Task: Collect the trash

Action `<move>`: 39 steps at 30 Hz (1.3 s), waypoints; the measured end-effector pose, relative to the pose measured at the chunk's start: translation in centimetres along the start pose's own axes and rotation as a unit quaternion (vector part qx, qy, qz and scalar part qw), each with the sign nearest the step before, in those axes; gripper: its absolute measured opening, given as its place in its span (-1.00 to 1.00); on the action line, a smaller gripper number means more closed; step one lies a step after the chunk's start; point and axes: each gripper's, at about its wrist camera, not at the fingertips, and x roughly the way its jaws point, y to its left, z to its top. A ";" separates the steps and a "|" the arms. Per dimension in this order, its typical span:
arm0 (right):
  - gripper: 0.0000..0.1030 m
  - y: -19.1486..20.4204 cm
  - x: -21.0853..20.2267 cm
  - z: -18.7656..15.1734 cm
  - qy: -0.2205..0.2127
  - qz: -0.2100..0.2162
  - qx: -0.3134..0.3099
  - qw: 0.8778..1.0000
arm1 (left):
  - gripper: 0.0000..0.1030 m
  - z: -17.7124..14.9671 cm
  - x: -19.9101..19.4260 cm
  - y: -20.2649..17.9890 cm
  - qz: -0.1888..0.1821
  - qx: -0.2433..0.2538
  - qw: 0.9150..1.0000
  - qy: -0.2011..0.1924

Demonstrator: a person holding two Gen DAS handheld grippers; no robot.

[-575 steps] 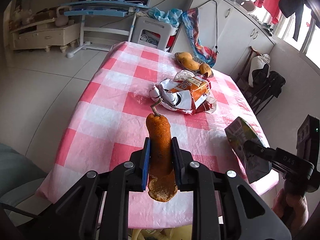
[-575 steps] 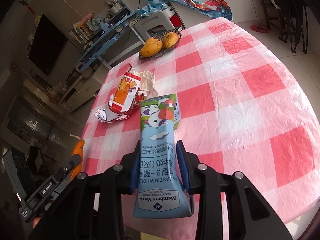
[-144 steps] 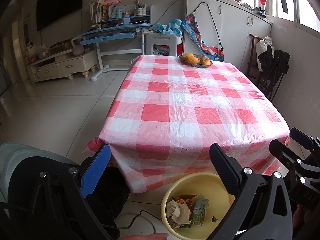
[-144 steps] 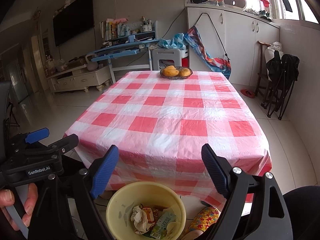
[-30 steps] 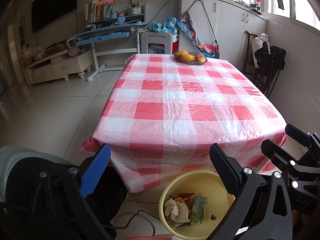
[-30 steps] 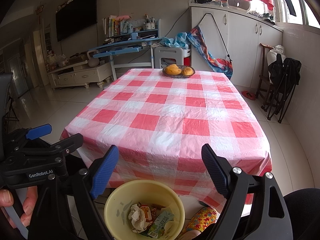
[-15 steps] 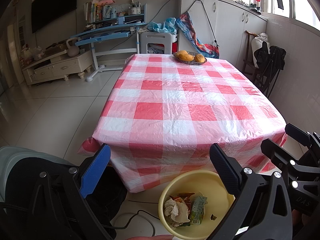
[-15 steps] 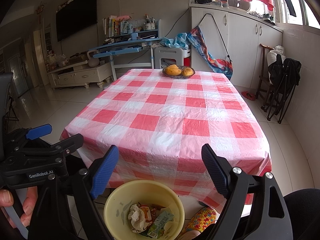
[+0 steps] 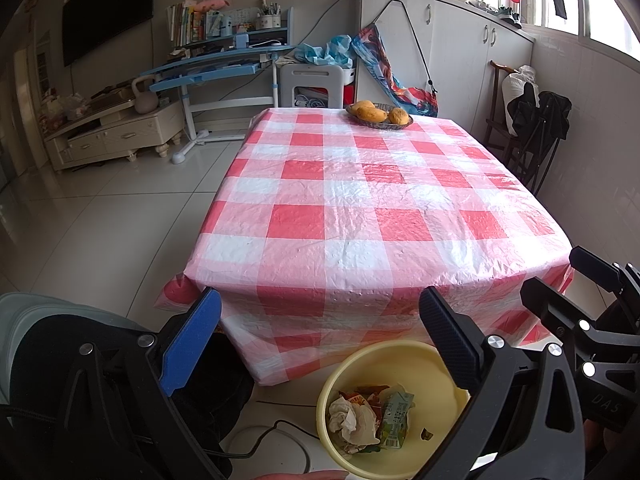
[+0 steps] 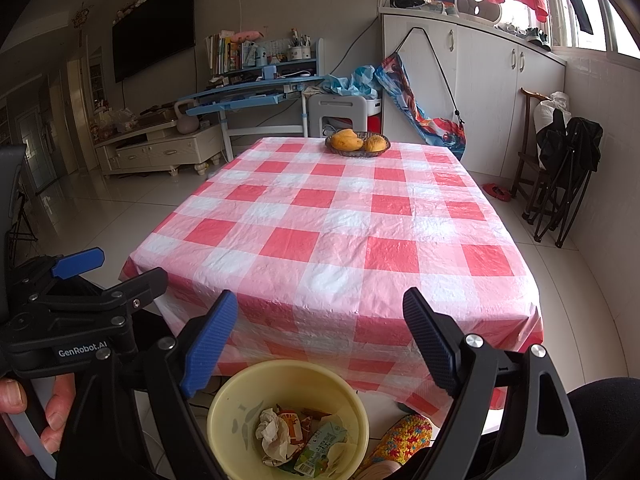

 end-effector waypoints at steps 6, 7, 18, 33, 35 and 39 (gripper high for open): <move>0.58 0.0 0.0 0.0 0.000 0.000 -0.001 1.000 | 0.86 0.0 0.0 0.0 0.000 0.000 1.000 0.000; 0.58 0.0 0.0 0.0 0.000 0.000 -0.001 1.000 | 0.86 0.0 0.0 0.0 0.000 0.000 1.000 0.000; 0.58 0.1 0.0 0.0 0.000 -0.001 -0.001 1.000 | 0.86 0.0 0.0 0.0 0.000 0.000 1.000 0.000; 0.58 0.3 0.1 0.0 0.001 -0.001 -0.002 1.000 | 0.86 0.0 0.0 -0.1 0.001 0.001 1.000 0.001; 0.58 0.3 0.1 0.0 0.001 -0.001 -0.002 1.000 | 0.86 0.0 0.0 -0.1 -0.001 0.000 1.000 0.001; 0.58 0.2 0.1 0.0 0.001 -0.001 -0.002 1.000 | 0.86 0.0 0.1 0.2 -0.008 -0.008 1.000 0.005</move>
